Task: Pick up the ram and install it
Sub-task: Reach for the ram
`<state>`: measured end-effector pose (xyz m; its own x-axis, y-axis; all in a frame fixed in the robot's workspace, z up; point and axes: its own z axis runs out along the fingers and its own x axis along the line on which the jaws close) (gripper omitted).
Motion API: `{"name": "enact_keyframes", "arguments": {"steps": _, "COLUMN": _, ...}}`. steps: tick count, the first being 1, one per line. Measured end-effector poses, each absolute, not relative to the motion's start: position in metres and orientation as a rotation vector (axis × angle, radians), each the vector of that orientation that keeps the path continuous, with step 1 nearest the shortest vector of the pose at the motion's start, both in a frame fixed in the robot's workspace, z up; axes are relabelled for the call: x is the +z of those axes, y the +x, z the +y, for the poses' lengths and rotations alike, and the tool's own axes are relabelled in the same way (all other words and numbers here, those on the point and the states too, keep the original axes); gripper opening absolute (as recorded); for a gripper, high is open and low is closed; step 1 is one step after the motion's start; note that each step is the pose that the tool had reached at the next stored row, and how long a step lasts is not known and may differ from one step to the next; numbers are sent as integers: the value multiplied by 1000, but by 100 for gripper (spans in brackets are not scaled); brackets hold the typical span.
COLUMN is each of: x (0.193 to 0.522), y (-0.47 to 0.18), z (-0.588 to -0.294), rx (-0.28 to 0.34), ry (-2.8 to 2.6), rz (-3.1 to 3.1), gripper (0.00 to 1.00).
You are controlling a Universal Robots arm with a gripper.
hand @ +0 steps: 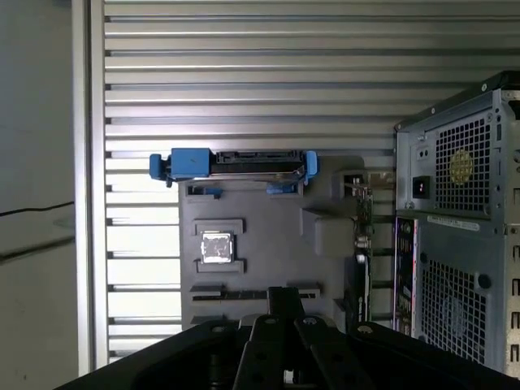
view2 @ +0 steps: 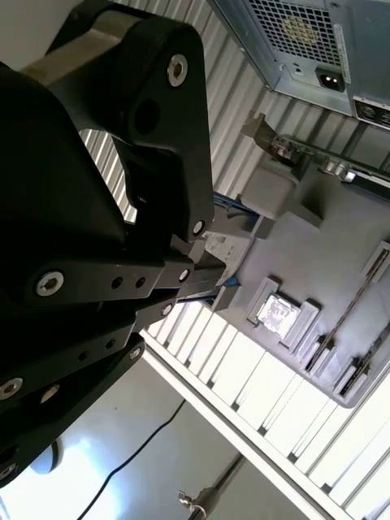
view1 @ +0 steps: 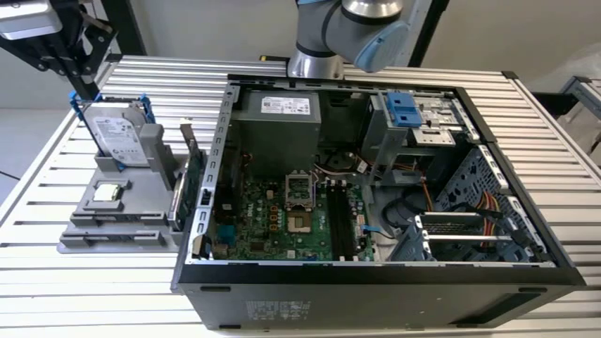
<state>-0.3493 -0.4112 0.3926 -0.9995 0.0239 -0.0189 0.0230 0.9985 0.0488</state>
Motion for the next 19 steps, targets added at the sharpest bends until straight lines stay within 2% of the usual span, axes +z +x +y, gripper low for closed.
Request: {"name": "enact_keyframes", "arguments": {"steps": 19, "x": 393, "y": -347, "z": -430, "rx": 76, "ry": 37, "rz": 3128, "gripper": 0}}
